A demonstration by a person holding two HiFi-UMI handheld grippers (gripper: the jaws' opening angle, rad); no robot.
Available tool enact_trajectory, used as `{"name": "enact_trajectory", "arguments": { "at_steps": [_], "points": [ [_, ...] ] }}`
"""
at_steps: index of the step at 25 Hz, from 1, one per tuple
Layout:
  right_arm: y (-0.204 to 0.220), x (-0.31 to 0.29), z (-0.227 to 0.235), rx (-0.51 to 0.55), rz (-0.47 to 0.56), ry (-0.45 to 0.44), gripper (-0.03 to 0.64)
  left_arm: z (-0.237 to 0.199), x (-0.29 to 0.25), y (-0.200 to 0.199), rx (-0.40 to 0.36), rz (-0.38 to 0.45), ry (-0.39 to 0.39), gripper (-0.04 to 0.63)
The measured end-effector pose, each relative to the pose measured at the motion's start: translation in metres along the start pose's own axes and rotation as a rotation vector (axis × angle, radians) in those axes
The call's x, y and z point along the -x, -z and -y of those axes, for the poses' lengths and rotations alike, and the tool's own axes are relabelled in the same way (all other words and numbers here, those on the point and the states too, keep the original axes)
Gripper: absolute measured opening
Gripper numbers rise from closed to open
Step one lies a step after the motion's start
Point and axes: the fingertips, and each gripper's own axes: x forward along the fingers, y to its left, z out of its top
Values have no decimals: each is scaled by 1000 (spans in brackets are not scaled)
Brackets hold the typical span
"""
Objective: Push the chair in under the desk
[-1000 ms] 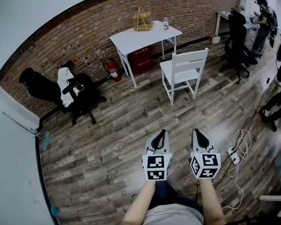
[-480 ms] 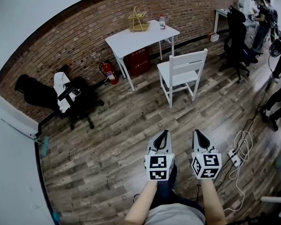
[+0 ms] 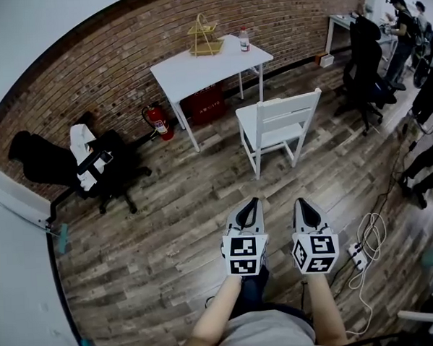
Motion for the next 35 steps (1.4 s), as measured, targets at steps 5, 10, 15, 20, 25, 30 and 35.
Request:
{"name": "enact_trajectory", "arguments": {
  "at_steps": [5, 10, 15, 20, 25, 30, 35],
  "points": [
    [-28, -56, 22, 6, 14, 23, 15, -15, -63, -27, -15, 6, 41, 18],
    [-41, -99, 47, -10, 10, 54, 15, -25, -110, -41, -29, 3, 71, 18],
    [-47, -128, 68, -10, -2, 67, 15, -30, -148, -45, -14, -11, 76, 18],
    [-50, -157, 90, -8, -22, 68, 15, -33, -184, -52, -4, -15, 77, 18],
    [-61, -198, 119, 1, -38, 33, 15, -36, -228, -67, 4, -8, 54, 18],
    [-77, -240, 154, 15, -43, -1, 15, -36, -276, -78, 6, -19, 18, 18],
    [-95, -279, 190, 33, -49, -37, 15, -33, -325, -95, 19, -21, -8, 18]
  ]
}}
